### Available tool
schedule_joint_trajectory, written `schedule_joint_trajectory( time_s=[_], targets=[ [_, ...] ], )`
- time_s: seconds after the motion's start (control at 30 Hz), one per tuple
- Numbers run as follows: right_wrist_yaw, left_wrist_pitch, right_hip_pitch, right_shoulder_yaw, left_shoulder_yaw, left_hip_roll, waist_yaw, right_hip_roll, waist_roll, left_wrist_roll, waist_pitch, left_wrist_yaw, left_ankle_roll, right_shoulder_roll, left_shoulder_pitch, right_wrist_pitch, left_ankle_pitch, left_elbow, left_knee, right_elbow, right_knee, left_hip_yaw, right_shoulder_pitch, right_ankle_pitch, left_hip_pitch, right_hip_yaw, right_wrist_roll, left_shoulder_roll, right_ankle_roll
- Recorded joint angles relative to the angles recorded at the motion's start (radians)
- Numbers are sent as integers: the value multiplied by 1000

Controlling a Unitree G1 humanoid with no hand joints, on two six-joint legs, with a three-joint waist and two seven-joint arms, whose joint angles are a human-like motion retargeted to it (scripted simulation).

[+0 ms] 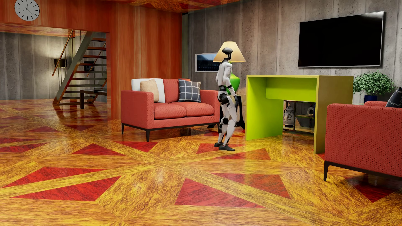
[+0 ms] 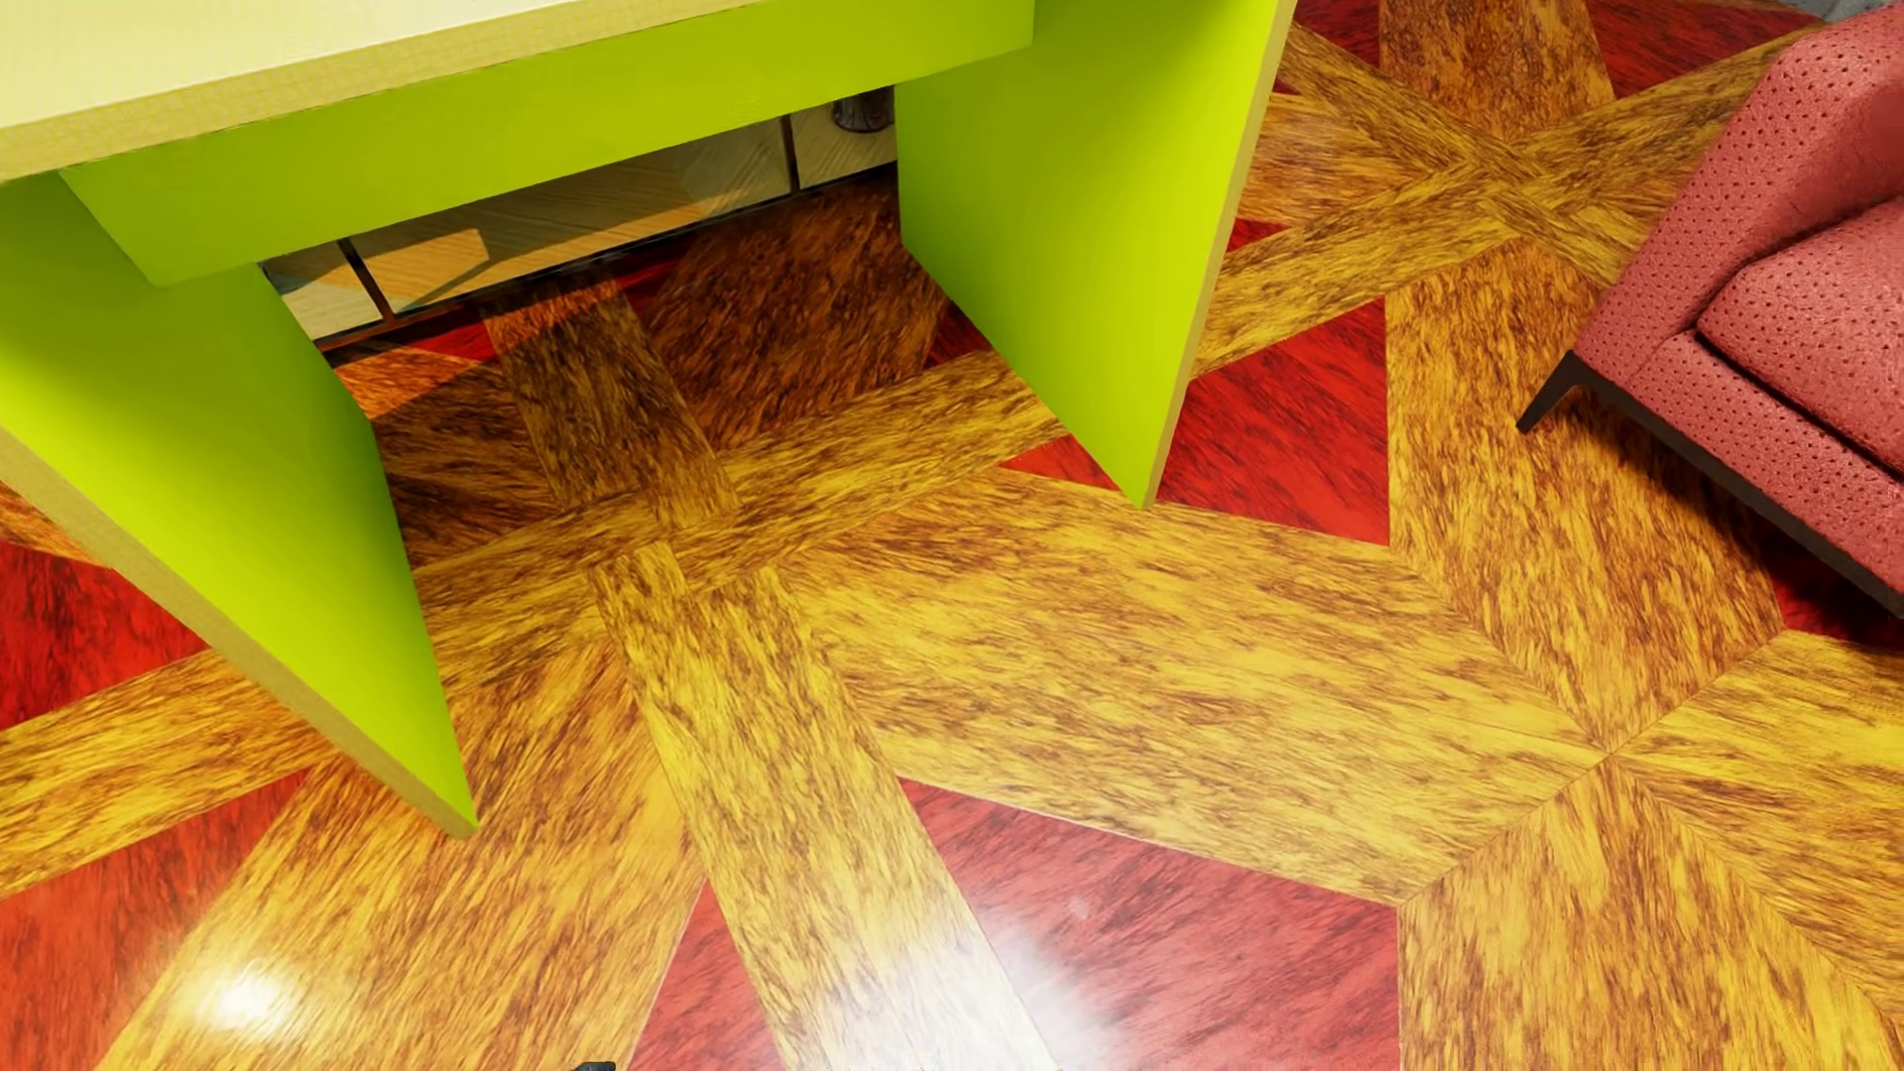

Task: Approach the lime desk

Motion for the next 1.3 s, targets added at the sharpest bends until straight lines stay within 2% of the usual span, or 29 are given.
schedule_joint_trajectory(
  time_s=[0.03,0.1,0.13,0.37,0.47,0.57,0.67,0.73,0.77,0.87,1.03,1.13,1.2,1.23,1.3],
  targets=[
    [-3,16,6,2,-9,1,3,31,-3,1,-2,-3,4,0,-11,-2,0,-2,-2,0,19,13,-9,-20,2,1,3,-1,-18],
    [-16,33,52,5,-17,7,10,20,-10,-2,-8,-5,9,5,-23,-8,8,-2,-27,-5,-36,29,-19,-19,10,-126,10,6,-82],
    [-23,40,74,9,-14,10,7,30,-11,-5,-11,-3,11,7,-29,-11,11,1,-35,-6,-79,28,-23,-13,11,-142,12,7,-93],
    [-36,59,118,31,6,35,2,80,2,-20,-22,-2,19,-1,-49,-8,28,36,-67,-8,-224,37,-46,46,8,-144,22,-25,-58],
    [-32,55,116,34,16,40,1,88,6,-20,-24,-3,23,0,-37,-5,29,59,-78,13,-227,51,-62,54,18,-131,33,-27,-60],
    [-38,64,72,30,24,46,5,77,12,-19,-22,-2,28,-8,-39,-7,26,87,-80,18,-154,78,-72,58,23,-141,40,-27,-85],
    [-33,66,49,29,18,50,11,-1,12,-12,-22,-4,27,-23,-34,-10,27,107,-89,18,-67,125,-86,44,39,-375,41,-25,-153],
    [-45,67,70,19,15,52,9,-12,8,-8,-25,-7,20,-22,-31,-10,27,113,-99,12,-86,148,-85,28,54,-496,44,-16,-219],
    [-51,68,87,15,17,56,4,-4,6,-8,-27,-6,15,-17,-31,-9,25,114,-103,10,-112,155,-81,27,61,-516,44,-10,-227],
    [-49,75,134,29,33,74,-9,37,10,-14,-31,6,-4,-9,-31,-13,17,122,-102,22,-180,168,-66,23,89,-494,38,-4,-173],
    [-40,64,160,44,34,141,-21,115,28,-20,-38,3,-45,17,-31,-8,4,114,-81,66,-232,223,-54,20,119,-450,59,-11,-175],
    [-38,63,165,58,37,223,-21,162,39,-17,-31,5,-68,33,-32,-5,5,99,98,89,-231,226,-47,1,69,-407,58,-11,-180],
    [-32,62,157,73,46,291,-13,190,48,-18,-23,12,-69,35,-28,-6,52,83,289,95,-213,191,-47,-14,-9,-366,54,-10,-188],
    [-30,62,157,82,51,312,-7,202,53,-19,-20,14,-48,32,-24,-7,68,77,379,98,-210,150,-49,-17,-54,-343,51,-11,-190],
    [-29,65,160,96,53,314,6,224,60,-19,-15,11,-46,24,-15,-8,55,79,483,103,-210,35,-56,-20,-134,-294,50,-10,-183]
  ],
)
